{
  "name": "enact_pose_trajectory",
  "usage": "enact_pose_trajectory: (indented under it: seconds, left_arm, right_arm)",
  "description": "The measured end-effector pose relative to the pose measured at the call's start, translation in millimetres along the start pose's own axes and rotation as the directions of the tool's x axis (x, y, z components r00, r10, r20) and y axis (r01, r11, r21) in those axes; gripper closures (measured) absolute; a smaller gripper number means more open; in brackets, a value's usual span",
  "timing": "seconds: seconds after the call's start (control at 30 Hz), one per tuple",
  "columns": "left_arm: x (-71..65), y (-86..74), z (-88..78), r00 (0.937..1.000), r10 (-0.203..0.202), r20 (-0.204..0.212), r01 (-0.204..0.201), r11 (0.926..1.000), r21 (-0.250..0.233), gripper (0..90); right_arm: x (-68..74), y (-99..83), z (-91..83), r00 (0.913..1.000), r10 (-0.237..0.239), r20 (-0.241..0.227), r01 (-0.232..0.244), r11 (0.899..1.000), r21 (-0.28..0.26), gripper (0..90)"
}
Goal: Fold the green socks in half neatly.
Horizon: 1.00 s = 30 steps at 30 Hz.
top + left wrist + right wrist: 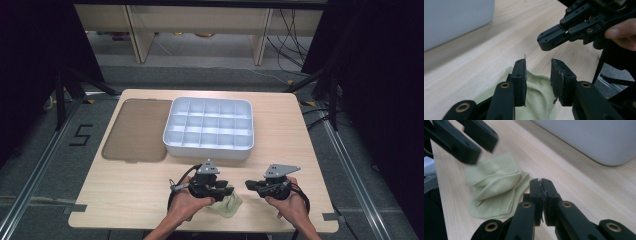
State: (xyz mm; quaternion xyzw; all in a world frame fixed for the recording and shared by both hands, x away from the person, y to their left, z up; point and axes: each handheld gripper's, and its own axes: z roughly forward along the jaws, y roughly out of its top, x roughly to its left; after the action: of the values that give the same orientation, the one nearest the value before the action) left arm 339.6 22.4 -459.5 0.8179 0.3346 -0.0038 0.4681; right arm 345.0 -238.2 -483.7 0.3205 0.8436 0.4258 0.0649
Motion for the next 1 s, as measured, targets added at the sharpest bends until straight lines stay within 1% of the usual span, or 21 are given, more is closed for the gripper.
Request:
enact_pose_trajectory:
  seconds: [0.03, 0.17, 0.23, 0.27, 0.3, 0.37, 0.4, 0.43, 0.57, 0.6, 0.63, 0.67, 0.73, 0.77, 0.8, 0.83, 0.87, 0.9, 0.93, 0.97, 1.0]
  left_arm:
    - [1.5, 0.2, -4.2, 1.0, 0.002, 0.003, -0.002, 1.0, -0.008, 66.6]
    - [6.9, -6.3, -19.0, 0.9998, 0.009, -0.016, -0.009, 0.9999, -0.011, 73.3]
    - [9.4, -13.0, -25.2, 0.9995, 0.013, -0.029, -0.013, 0.9999, -0.005, 76.2]
    - [10.1, -16.7, -27.8, 0.9992, 0.017, -0.036, -0.017, 0.9999, 0.001, 77.4]
    - [10.4, -20.7, -29.9, 0.9989, 0.018, -0.043, -0.017, 0.9998, 0.008, 78.2]
    - [10.9, -29.1, -31.6, 0.9985, 0.02, -0.051, -0.019, 0.9996, 0.021, 79.2]
    - [10.4, -33.2, -31.1, 0.9986, 0.016, -0.05, -0.014, 0.9995, 0.029, 79.5]
    - [9.7, -37.0, -30.2, 0.9985, 0.018, -0.052, -0.016, 0.9993, 0.033, 79.6]
    - [7.7, -46.9, -21.8, 0.9981, 0.017, -0.058, -0.014, 0.9982, 0.058, 80.0]
    - [7.3, -48.4, -19.1, 0.9983, 0.02, -0.054, -0.016, 0.9977, 0.065, 80.1]
    - [7.3, -48.4, -19.1, 0.9983, 0.02, -0.054, -0.016, 0.9977, 0.065, 80.1]
    - [6.2, -50.0, -14.7, 0.998, 0.023, -0.058, -0.019, 0.9968, 0.078, 80.2]
    - [5.8, -50.0, -11.8, 0.9969, 0.043, -0.065, -0.037, 0.9958, 0.084, 80.6]
    - [4.9, -50.5, -9.6, 0.9973, 0.04, -0.061, -0.035, 0.996, 0.082, 80.9]
    - [3.3, -51.1, -7.7, 0.9976, 0.034, -0.061, -0.029, 0.996, 0.084, 81.5]
    - [2.9, -51.7, -6.5, 0.9972, 0.041, -0.063, -0.034, 0.9947, 0.097, 81.7]
    - [3.4, -51.7, -6.7, 0.9962, 0.065, -0.057, -0.058, 0.9912, 0.119, 82.0]
    - [1.2, -53.2, -3.2, 0.9972, 0.042, -0.062, -0.035, 0.9939, 0.104, 82.3]
    - [1.6, -53.3, -3.3, 0.9951, 0.073, -0.066, -0.063, 0.9888, 0.135, 82.7]
    - [1.6, -53.3, -3.3, 0.9951, 0.073, -0.066, -0.063, 0.9888, 0.135, 83.1]
    - [1.9, -54.7, -0.9, 0.9936, 0.09, -0.068, -0.079, 0.9854, 0.151, 83.3]
  right_arm:
    - [-2.5, -0.1, 0.7, 0.9996, -0.027, 0.005, 0.027, 1.0, -0.012, 87.8]
    - [-2.3, 1.1, -1.6, 0.9999, -0.013, -0.001, 0.013, 1.0, -0.016, 87.8]
    - [-1.7, 2.7, -2.7, 0.9993, -0.034, 0.017, 0.035, 0.999, -0.038, 87.8]
    - [0.2, 3.9, -2.8, 0.9994, -0.034, 0.007, 0.035, 0.998, -0.043, 87.8]
    - [5.3, 5.3, -4.8, 1.0, 0.007, 0.0, -0.007, 0.999, -0.033, 87.7]
    - [6.7, 9.1, -3.7, 0.9992, -0.04, 0.0, 0.04, 0.997, -0.059, 87.7]
    - [8.1, 11.0, -3.2, 0.9985, -0.055, -0.003, 0.055, 0.997, -0.058, 87.7]
    - [11.3, 12.5, -3.0, 0.9987, -0.049, -0.014, 0.048, 0.997, -0.054, 87.7]
    - [21.3, 17.2, 3.1, 0.9966, -0.074, -0.036, 0.071, 0.995, -0.063, 87.6]
    - [24.3, 19.2, 5.6, 0.9945, -0.093, -0.048, 0.09, 0.994, -0.061, 87.7]
    - [24.3, 19.2, 5.6, 0.9945, -0.093, -0.048, 0.09, 0.994, -0.061, 87.7]
    - [31.0, 21.8, 10.1, 0.9939, -0.092, -0.061, 0.089, 0.995, -0.051, 87.6]
    - [35.6, 24.5, 15.9, 0.9908, -0.109, -0.08, 0.106, 0.994, -0.041, 87.6]
    - [36.8, 25.5, 18.3, 0.9886, -0.121, -0.09, 0.118, 0.992, -0.039, 87.6]
    - [40.2, 26.2, 21.3, 0.9894, -0.113, -0.091, 0.111, 0.993, -0.03, 87.6]
    - [41.9, 27.0, 23.8, 0.988, -0.121, -0.097, 0.119, 0.993, -0.023, 87.6]
    - [43.6, 27.4, 26.4, 0.9875, -0.124, -0.097, 0.123, 0.992, -0.018, 87.6]
    - [44.3, 27.8, 28.0, 0.9868, -0.131, -0.095, 0.13, 0.991, -0.012, 87.6]
    - [45.3, 28.1, 30.9, 0.9851, -0.141, -0.098, 0.142, 0.99, 0.0, 87.6]
    - [45.3, 28.1, 30.9, 0.9851, -0.141, -0.098, 0.142, 0.99, 0.0, 87.6]
    - [45.8, 28.5, 34.7, 0.9847, -0.146, -0.096, 0.148, 0.989, 0.013, 87.6]
